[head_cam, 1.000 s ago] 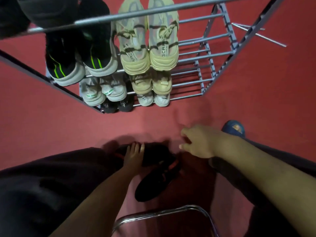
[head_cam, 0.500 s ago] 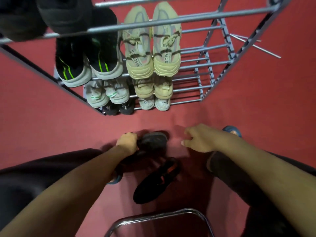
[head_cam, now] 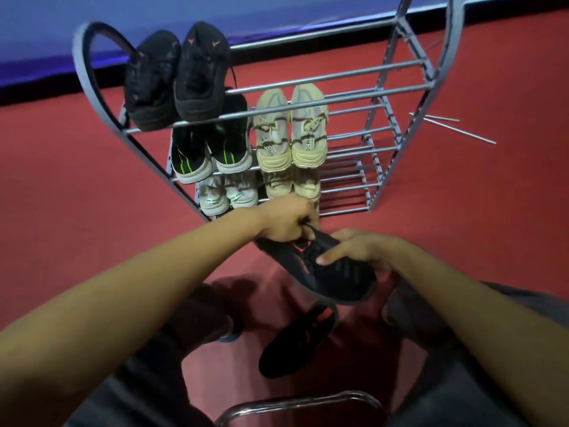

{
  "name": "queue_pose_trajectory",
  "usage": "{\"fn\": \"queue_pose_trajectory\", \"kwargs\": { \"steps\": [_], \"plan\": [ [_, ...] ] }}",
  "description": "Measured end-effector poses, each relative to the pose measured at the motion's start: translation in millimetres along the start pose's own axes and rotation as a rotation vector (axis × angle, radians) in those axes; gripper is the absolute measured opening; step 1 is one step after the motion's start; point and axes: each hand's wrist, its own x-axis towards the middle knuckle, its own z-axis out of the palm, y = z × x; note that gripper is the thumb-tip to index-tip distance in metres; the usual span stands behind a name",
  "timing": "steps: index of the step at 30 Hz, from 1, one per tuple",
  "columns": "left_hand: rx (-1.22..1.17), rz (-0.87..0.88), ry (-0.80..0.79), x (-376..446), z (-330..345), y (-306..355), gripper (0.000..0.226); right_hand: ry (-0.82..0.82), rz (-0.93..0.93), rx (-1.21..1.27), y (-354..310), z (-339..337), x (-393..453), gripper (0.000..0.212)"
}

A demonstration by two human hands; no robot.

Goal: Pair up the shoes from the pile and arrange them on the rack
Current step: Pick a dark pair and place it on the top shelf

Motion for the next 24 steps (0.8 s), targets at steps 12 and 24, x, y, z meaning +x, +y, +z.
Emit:
{"fn": "queue_pose_trajectory", "kwargs": {
  "steps": [12,24],
  "plan": [
    [-0.737,-0.406,0.039,-24.5,66.3,-12.6,0.027,0.125,0.075,0.885,41.2,-34.9,-10.6,0.100],
    [-1.225,-0.462,0.221,18.7,174.2,22.2,0.023,0.217,0.251,0.486,69.6,11.1,16.7,0.029]
  ]
}}
